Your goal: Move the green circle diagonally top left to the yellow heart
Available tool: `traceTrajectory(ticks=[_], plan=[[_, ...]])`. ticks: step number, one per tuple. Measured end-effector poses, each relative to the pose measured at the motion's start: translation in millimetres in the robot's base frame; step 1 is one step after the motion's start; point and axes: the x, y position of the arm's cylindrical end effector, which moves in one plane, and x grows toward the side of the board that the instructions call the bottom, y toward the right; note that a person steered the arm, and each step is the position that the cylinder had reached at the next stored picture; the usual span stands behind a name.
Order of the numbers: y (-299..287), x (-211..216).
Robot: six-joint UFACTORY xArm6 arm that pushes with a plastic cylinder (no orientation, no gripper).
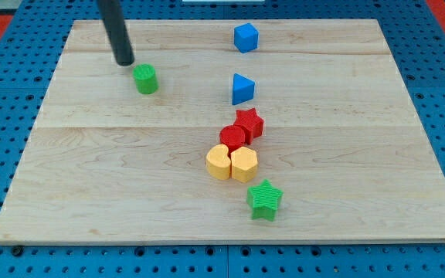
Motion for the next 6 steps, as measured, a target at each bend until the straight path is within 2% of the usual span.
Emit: traceTrajectory(ticks=[1, 2, 3, 4, 5, 6], plan=[[56, 47], [76, 99], [47, 110], [75, 69], [47, 48], [10, 74]])
